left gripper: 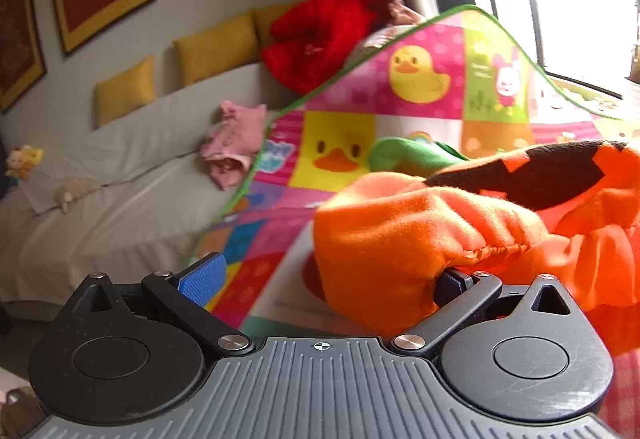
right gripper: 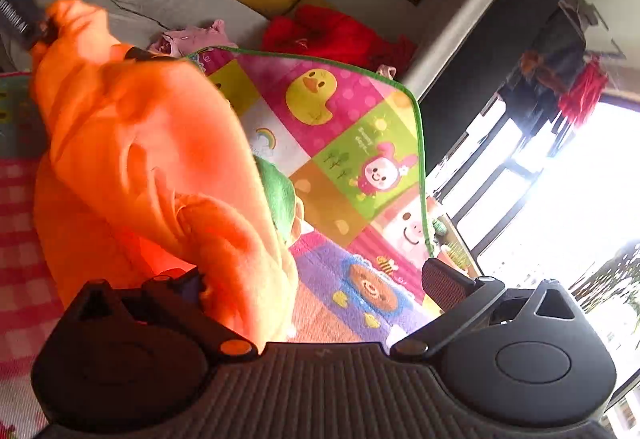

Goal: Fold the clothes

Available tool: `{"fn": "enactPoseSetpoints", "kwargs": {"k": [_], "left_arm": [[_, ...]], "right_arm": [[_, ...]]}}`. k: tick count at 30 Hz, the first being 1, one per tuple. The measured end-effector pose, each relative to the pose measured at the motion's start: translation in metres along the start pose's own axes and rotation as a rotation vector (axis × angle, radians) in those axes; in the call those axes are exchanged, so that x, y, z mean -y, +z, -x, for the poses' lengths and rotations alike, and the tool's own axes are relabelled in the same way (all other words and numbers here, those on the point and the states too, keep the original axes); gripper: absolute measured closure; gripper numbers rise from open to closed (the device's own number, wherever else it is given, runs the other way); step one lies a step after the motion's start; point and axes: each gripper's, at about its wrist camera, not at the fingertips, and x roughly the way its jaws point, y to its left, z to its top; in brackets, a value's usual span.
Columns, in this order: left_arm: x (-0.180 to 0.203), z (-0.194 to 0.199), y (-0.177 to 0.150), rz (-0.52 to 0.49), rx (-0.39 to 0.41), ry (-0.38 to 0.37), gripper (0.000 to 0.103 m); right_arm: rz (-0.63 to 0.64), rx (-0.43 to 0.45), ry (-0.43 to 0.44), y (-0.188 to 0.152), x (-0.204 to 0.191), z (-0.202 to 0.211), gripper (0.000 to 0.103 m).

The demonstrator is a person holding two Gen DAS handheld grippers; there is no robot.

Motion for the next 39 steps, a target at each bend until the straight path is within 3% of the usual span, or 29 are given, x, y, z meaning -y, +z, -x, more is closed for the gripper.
{"fn": "enactPoseSetpoints", "kwargs": {"k": [3,5,8,12,14,18,22,25,28,31,34,36,39], "left_arm": [[0.010,0.010,-0.015,-0.055,-0.003,-0.109,0.000],[0.022,0.013,-0.022,-0.114,0.000,-0.141,0.000],[0.041,0.001,-0.024,-0.190,-0.020,-0.081,0.000],[0.039,-0.040,-0.008,-0.212,-0.067,0.159,0.000],[0.011,-0.036,0.016,-0.115,-0.029,0.243,0.000],[-0.039,0.030,0.071,0.093,0.139,0.202,0.000],[-0.040,0.079,0.105,0.112,0.328,0.203,0.000],[-0.028,0.072,0.120,0.072,0.371,0.242,0.000],[-0.018,0.040,0.131,0.036,0.342,0.275,0.000],[-0.015,0.024,0.155,0.009,0.383,0.351,0.000],[-0.017,0.062,0.175,0.043,0.559,0.393,0.000],[-0.016,0.093,0.173,0.047,0.659,0.406,0.000],[-0.010,0.120,0.152,0.019,0.627,0.319,0.000]], "right_arm": [[-0.072,-0.047,0.055,-0.010,0.008,-0.003,0.000],[-0.127,-0.081,0.107,-0.014,0.006,-0.013,0.000],[-0.169,-0.119,0.145,-0.016,-0.007,-0.029,0.000],[-0.009,-0.065,0.001,-0.006,-0.012,-0.032,0.000],[0.093,0.013,-0.088,0.004,0.006,-0.018,0.000],[0.217,0.202,-0.267,0.037,0.059,0.030,0.000],[0.125,0.361,-0.413,0.077,0.101,0.056,0.000],[0.070,0.363,-0.431,0.097,0.111,0.034,0.000],[0.102,0.313,-0.463,0.109,0.103,-0.022,0.000],[0.222,0.375,-0.637,0.124,0.091,-0.060,0.000],[0.168,0.549,-0.822,0.147,0.102,-0.035,0.000],[0.071,0.632,-0.839,0.150,0.114,-0.001,0.000],[0.055,0.641,-0.734,0.132,0.120,0.037,0.000]]}}
